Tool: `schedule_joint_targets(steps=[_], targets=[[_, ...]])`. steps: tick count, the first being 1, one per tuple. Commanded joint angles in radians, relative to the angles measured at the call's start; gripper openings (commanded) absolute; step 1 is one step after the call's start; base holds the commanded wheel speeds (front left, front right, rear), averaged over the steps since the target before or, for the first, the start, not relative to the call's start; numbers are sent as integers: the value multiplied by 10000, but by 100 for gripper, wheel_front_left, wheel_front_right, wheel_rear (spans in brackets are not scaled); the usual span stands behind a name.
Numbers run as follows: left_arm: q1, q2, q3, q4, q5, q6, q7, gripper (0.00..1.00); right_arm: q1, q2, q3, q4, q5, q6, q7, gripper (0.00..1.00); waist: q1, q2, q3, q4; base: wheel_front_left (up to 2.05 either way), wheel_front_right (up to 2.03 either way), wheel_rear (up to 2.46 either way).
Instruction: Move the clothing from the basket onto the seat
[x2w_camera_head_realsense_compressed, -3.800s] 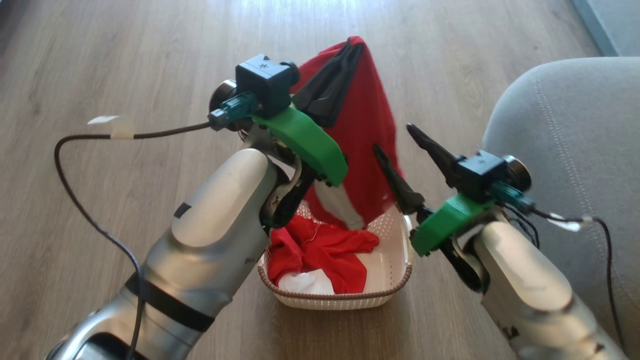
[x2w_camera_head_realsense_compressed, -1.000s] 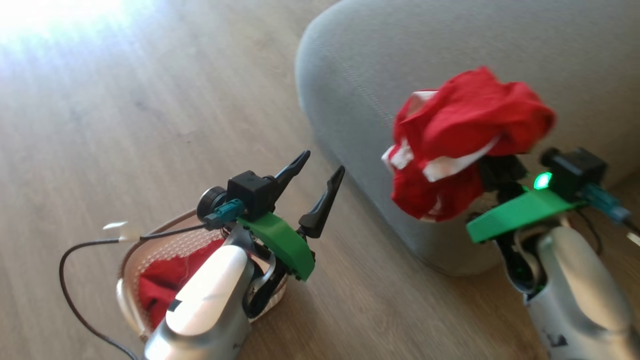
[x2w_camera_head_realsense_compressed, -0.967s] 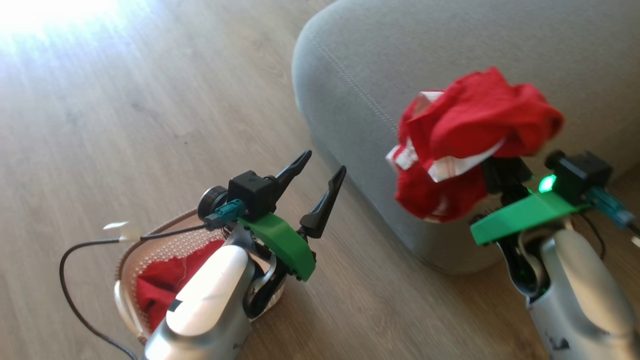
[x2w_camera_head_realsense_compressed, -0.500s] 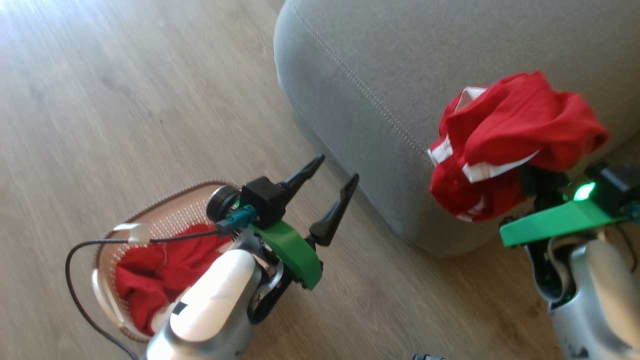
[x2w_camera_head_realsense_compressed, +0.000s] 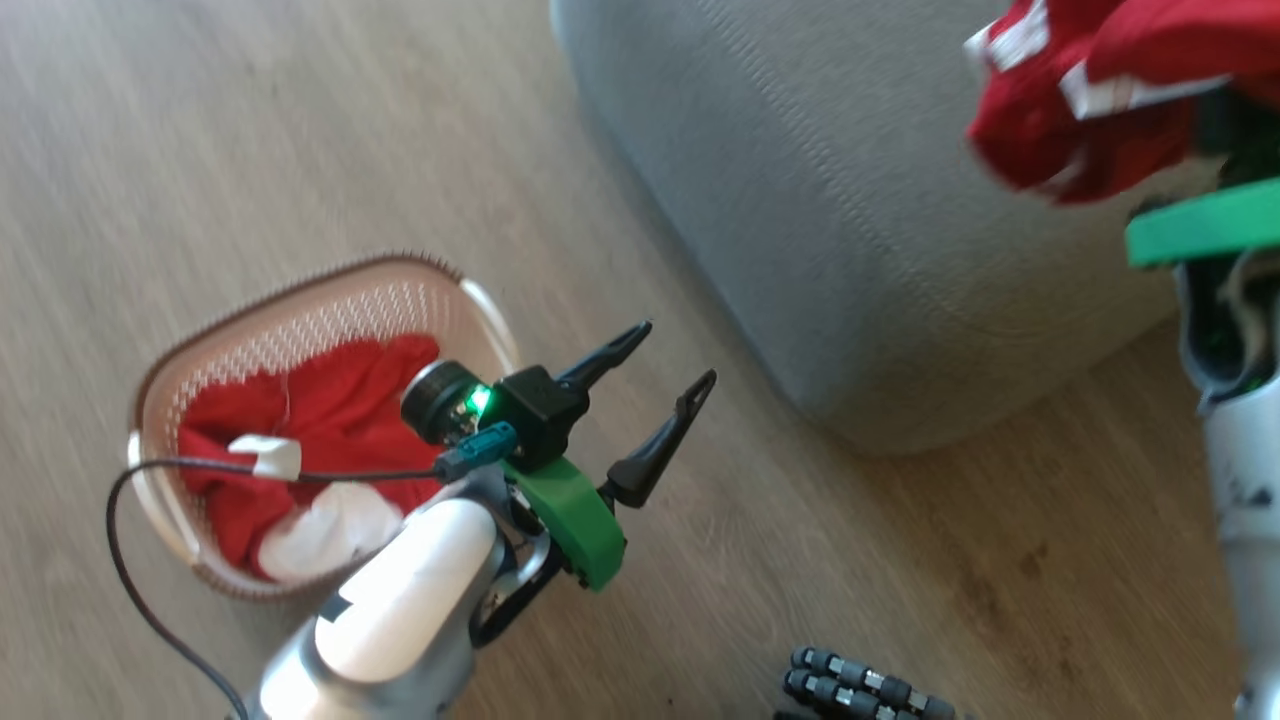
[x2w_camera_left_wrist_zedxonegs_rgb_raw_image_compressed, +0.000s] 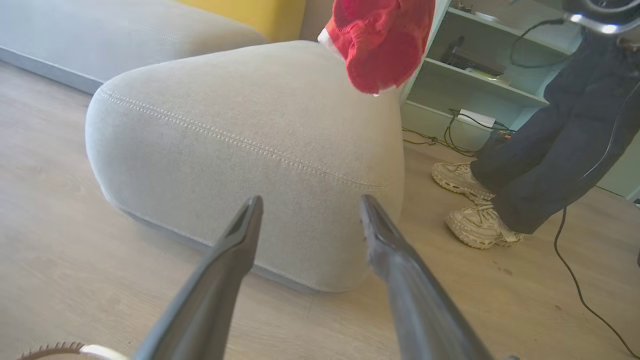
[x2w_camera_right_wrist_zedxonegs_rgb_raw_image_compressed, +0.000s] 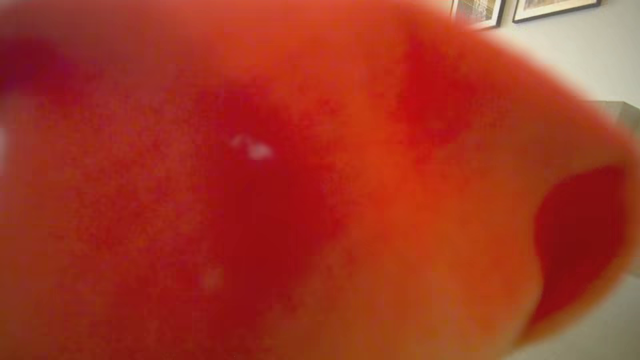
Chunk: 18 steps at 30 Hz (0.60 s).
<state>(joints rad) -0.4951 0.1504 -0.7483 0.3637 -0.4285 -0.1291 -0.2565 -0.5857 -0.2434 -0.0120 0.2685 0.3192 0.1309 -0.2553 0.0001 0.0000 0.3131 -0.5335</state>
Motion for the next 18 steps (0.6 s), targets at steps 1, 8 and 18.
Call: schedule_joint_targets(steps=[1, 8, 18], targets=[[-600, 200, 86, -377, 13, -15, -53, 100, -750, -378, -46, -68, -112, -2, -65, 0, -1, 0, 695, 479, 0, 0, 0], [-1104, 535, -380, -374, -13, -15, -53, 100, -2263, -1010, -662, 1003, -313, -2, -65, 0, -1, 0, 1672, 1043, 0, 0, 0], [-1562, 726, -901, -359, -51, -15, -53, 100, -4299, -2277, -1412, 3406, -545, -2, -65, 0, -1, 0, 2744, 1814, 0, 0, 0]])
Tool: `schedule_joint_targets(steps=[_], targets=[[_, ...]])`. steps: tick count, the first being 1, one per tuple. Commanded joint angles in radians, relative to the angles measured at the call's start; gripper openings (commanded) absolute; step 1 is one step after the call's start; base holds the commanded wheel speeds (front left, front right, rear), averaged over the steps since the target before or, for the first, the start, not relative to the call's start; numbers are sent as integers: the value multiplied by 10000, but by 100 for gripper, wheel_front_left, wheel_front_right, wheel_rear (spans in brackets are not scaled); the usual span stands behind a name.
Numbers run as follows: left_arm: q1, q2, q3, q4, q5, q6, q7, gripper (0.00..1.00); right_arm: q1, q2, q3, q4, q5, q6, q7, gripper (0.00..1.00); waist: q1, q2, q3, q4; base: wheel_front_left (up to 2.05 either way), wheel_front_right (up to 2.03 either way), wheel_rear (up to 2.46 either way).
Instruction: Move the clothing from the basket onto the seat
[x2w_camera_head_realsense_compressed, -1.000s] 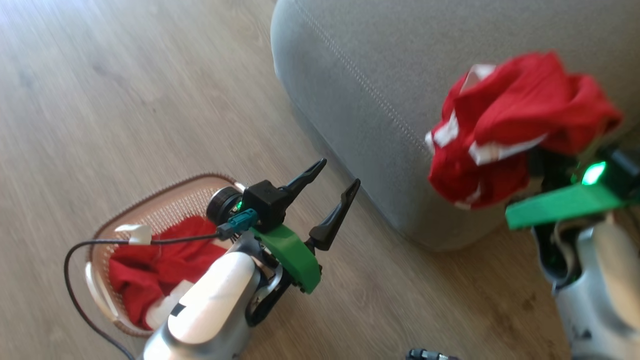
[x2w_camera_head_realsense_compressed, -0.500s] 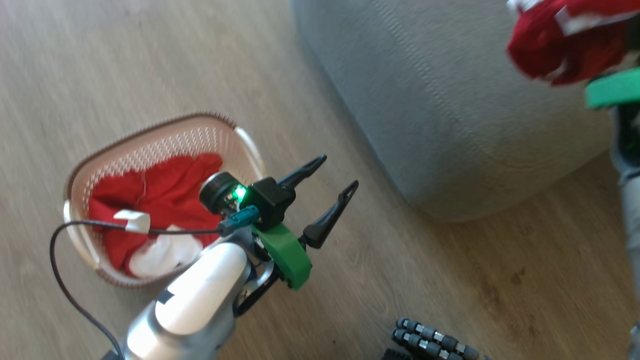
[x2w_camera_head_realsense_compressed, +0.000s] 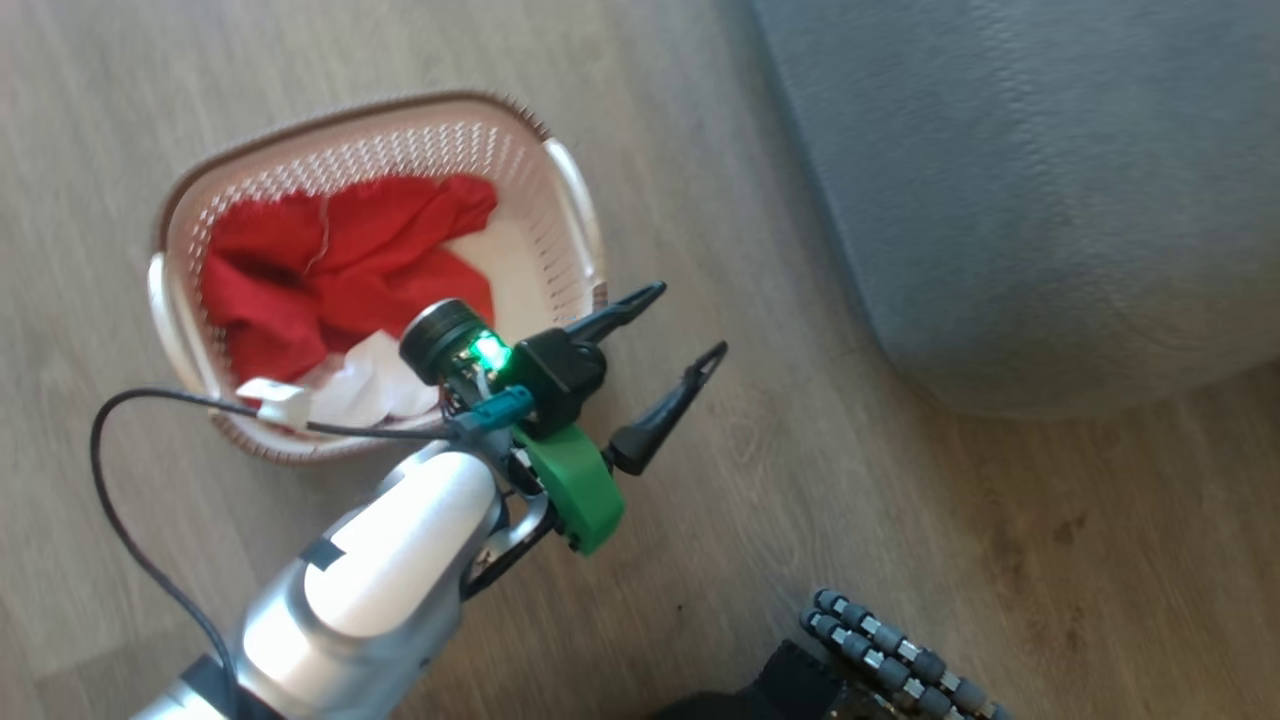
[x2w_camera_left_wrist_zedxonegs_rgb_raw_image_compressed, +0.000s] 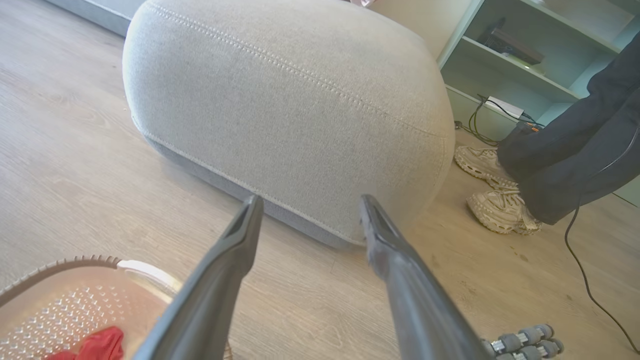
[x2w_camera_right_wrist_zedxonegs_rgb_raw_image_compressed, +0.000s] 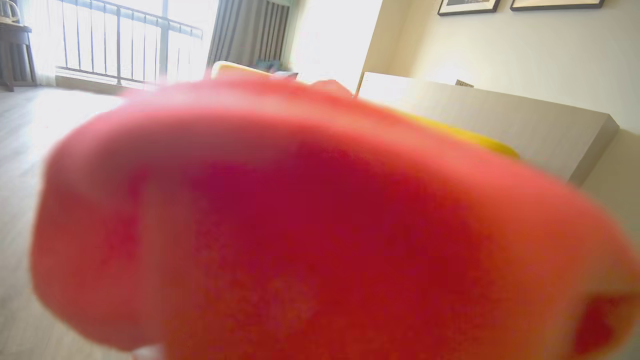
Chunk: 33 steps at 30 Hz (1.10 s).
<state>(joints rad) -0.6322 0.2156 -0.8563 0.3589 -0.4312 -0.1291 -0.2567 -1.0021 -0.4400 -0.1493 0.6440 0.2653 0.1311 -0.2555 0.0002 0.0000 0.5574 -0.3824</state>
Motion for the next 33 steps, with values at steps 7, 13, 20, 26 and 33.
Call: schedule_joint_targets(steps=[7, 13, 20, 26, 33], targets=[[-254, 122, -650, -243, -183, -15, -51, 100, -2117, -1595, -1296, 2374, -407, -4, -63, 0, -2, 0, 920, 993, 0, 0, 0], [-302, 151, -937, -220, -251, -15, -51, 100, -2945, -1863, -2508, 4164, -836, -4, -39, 0, -2, 0, 1406, 1347, 0, 0, 0], [-376, 36, -1230, -116, -340, -15, -51, 100, -2591, -1163, -3020, 5713, -1136, -4, -52, 0, -2, 0, 1641, 1522, 0, 0, 0], [-423, -28, -1113, -89, -431, -15, -51, 100, -1662, -732, -2355, 5743, -1067, -4, -59, 100, -2, 0, 1468, 1584, 0, 0, 0], [-329, -187, -716, -122, -412, -15, -51, 100, 98, -313, -1503, 4972, -411, -4, -61, 100, -2, 0, 954, 1699, 0, 0, 0]])
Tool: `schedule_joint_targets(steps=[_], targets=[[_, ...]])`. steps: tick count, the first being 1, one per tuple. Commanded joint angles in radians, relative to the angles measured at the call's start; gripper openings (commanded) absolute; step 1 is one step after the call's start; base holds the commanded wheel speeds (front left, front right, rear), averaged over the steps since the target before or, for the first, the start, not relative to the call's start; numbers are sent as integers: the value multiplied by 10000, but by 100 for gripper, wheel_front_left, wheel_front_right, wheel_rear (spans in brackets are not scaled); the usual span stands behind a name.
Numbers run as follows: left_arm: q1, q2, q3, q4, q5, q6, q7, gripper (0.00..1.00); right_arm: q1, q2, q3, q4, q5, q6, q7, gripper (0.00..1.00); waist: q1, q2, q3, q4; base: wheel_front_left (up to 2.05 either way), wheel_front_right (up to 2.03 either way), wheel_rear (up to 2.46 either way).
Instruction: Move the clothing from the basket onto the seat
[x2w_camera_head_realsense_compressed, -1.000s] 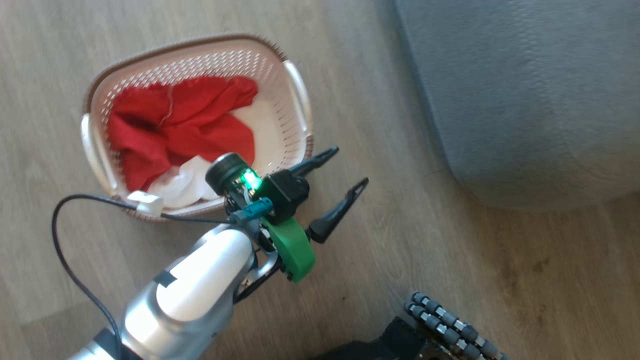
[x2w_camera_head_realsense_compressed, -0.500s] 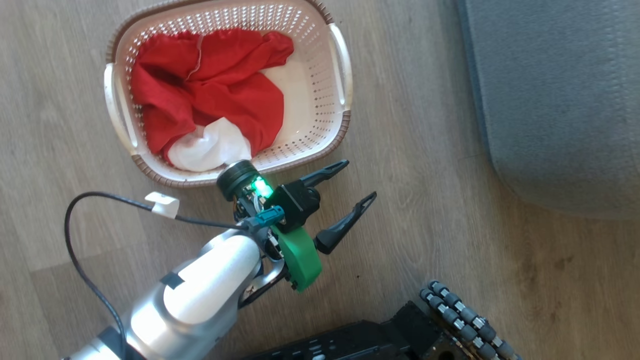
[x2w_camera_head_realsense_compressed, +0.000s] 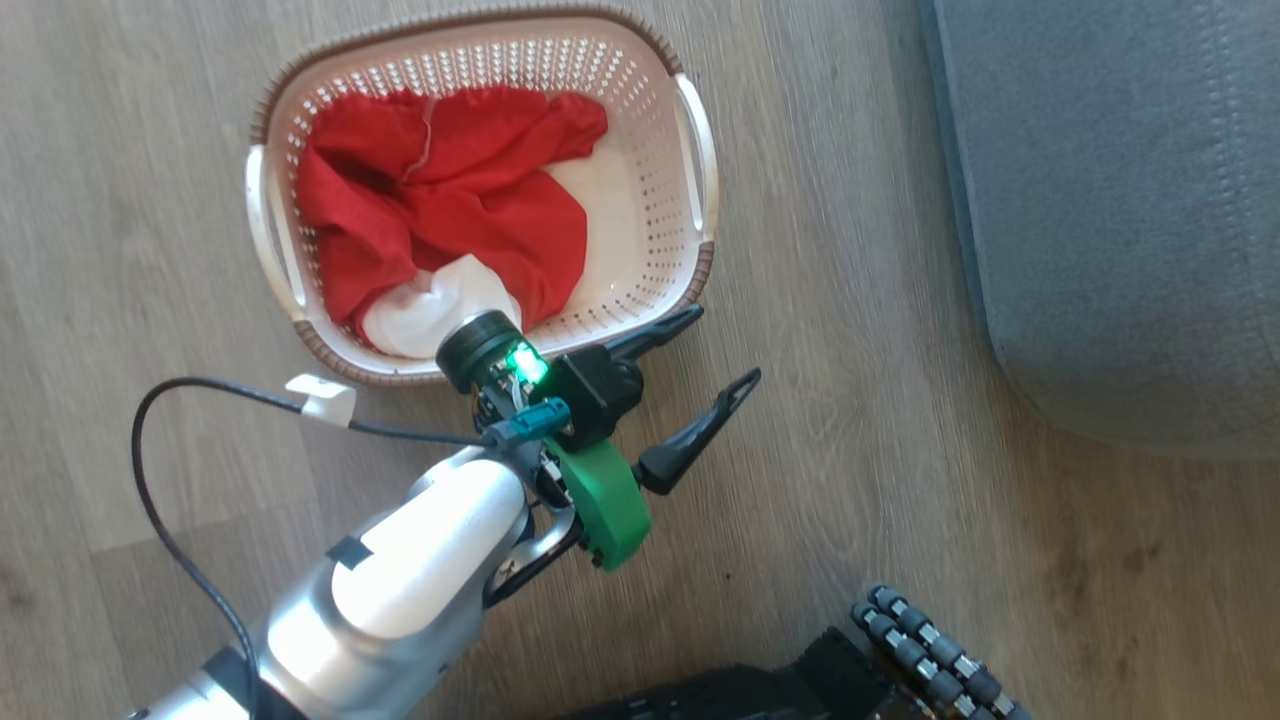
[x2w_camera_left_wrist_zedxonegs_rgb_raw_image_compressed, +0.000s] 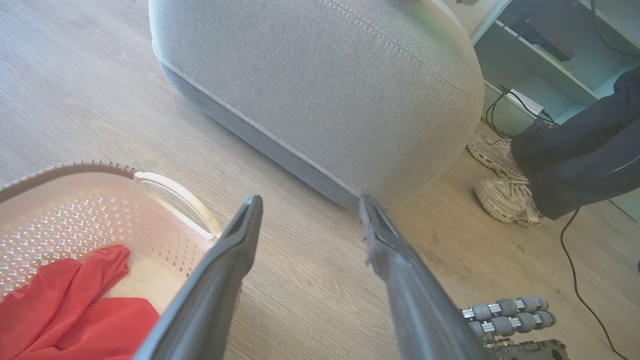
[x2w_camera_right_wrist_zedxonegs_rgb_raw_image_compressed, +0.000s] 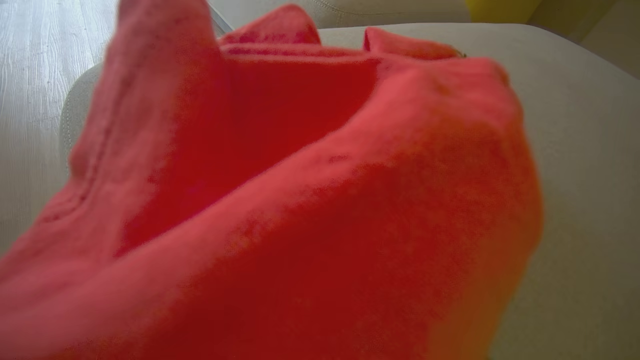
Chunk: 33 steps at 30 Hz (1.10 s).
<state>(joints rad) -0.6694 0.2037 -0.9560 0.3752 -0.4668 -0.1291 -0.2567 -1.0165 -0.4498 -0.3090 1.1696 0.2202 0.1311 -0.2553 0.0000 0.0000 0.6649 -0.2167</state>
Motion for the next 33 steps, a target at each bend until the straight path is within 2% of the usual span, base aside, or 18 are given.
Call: schedule_joint_targets(steps=[1, 12, 18, 23, 28, 33], targets=[[85, -91, 364, -291, -47, -15, -51, 100, 511, -158, 301, -404, 69, -4, -63, 100, 0, 0, -211, 58, 0, 0, 0], [607, -464, 958, -293, -94, -15, -51, 100, 2910, -4, 2018, -1314, 1192, -4, -64, 100, 0, 0, -1296, 558, 0, 0, 0], [1044, -628, 1452, -273, -92, -15, -51, 100, 4068, 213, 3338, -2440, 1658, -4, -64, 100, 0, 0, -2054, 944, 0, 0, 0], [1619, -782, 2099, -189, -83, -15, -51, 100, 4884, 656, 3904, -3716, 1697, -4, -64, 100, 0, 0, -2862, 1335, 0, 0, 0], [2222, -916, 2828, -96, -20, -15, -51, 100, 5310, 587, 4503, -4619, 2052, -4, -64, 100, 0, 0, -3653, 1838, 0, 0, 0], [2929, -965, 3816, -93, 112, -15, -51, 100, 5770, 793, 4688, -5390, 2445, -4, -64, 100, 0, 0, -4464, 2292, 0, 0, 0]])
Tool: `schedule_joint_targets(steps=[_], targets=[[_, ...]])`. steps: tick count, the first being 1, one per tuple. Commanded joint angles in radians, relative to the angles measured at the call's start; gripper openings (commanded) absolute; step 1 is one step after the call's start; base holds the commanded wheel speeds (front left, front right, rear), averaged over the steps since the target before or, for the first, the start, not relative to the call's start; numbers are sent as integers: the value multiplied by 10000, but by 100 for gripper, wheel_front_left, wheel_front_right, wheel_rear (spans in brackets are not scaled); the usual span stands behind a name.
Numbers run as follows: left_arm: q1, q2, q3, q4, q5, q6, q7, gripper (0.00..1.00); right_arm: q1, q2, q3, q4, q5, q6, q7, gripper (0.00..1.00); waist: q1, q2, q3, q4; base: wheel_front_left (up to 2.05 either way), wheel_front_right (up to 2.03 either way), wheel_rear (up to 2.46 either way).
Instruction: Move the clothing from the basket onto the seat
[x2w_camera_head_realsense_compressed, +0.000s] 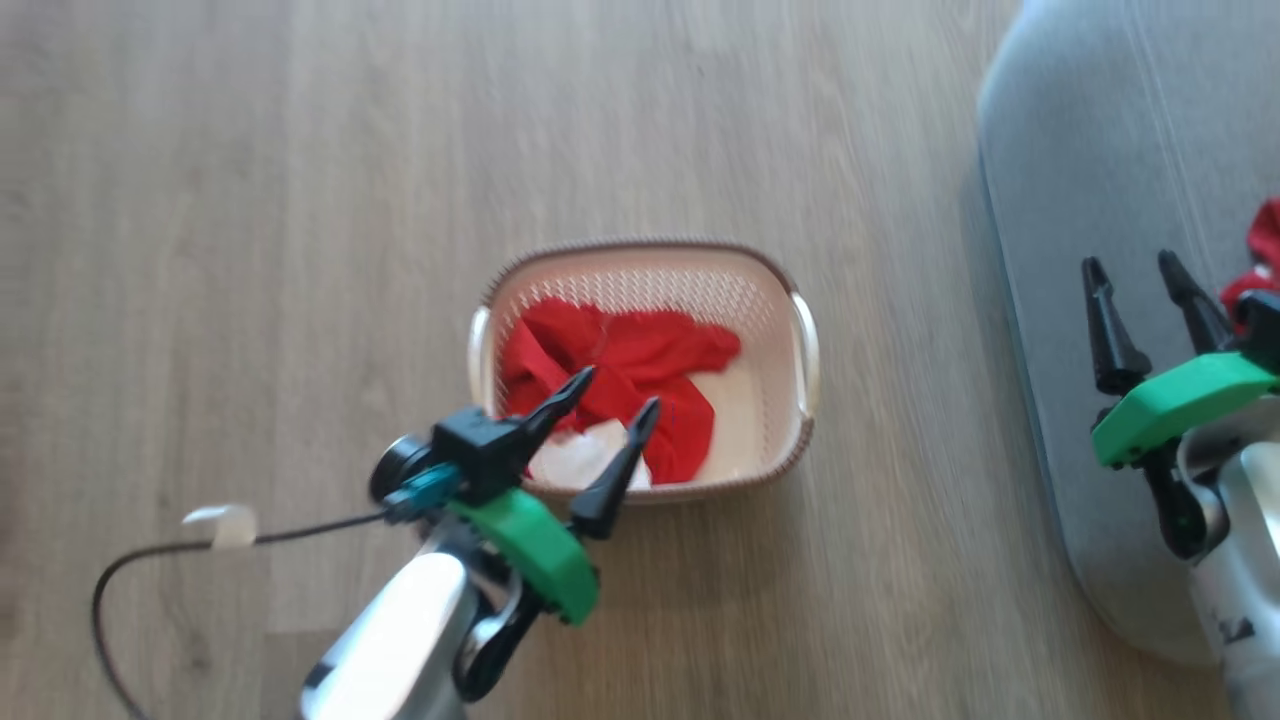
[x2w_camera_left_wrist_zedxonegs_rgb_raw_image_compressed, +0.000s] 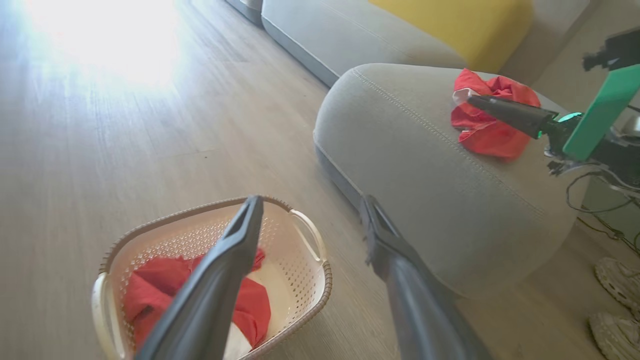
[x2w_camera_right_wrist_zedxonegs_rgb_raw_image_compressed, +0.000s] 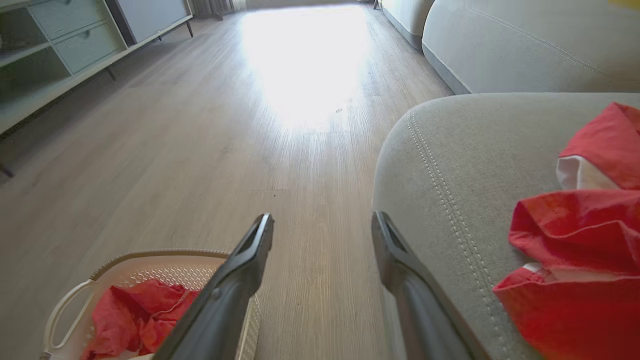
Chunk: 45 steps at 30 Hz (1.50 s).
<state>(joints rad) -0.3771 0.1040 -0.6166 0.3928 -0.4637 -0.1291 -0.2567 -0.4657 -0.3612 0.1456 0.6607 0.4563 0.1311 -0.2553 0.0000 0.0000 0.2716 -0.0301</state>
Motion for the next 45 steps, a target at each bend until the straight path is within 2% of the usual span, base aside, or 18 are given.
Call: schedule_joint_targets(steps=[1, 10, 19, 20, 24, 32, 45], targets=[[154, 47, 651, -242, 115, -15, -51, 100, 364, -75, 156, -466, 94, -4, -64, 100, 0, 0, -684, 502, 0, 0, 0], [1242, 127, 2862, -78, 754, -15, -51, 100, 1367, 411, 160, -1777, 101, -4, -64, 100, 0, 0, -1691, 958, 0, 0, 0], [2101, -205, 4984, -157, 1749, 0, -51, 100, 2408, 1161, 26, -2629, -468, -4, -64, 100, 0, 0, -2351, 1072, 0, 0, 0], [2101, -205, 4984, -157, 1749, 0, -51, 100, 2408, 1161, 26, -2629, -468, -4, -64, 100, 0, 0, -2351, 1072, 0, 0, 0], [2409, -422, 5856, -577, 2366, 192, -51, 100, 2839, 1515, -342, -3155, -701, -4, -64, 100, 0, 0, -2542, 1043, 0, 0, 0], [2716, -527, 6465, -854, 2678, 320, -51, 100, 3372, 2013, -638, -3639, -1222, -4, -64, 100, 0, 0, -2736, 951, 0, 0, 0], [3397, -536, 6385, -1443, 2849, 694, -51, 100, 4014, 2474, -1147, -3704, -1695, -4, -65, 100, 0, 0, -2958, 898, 0, 0, 0]])
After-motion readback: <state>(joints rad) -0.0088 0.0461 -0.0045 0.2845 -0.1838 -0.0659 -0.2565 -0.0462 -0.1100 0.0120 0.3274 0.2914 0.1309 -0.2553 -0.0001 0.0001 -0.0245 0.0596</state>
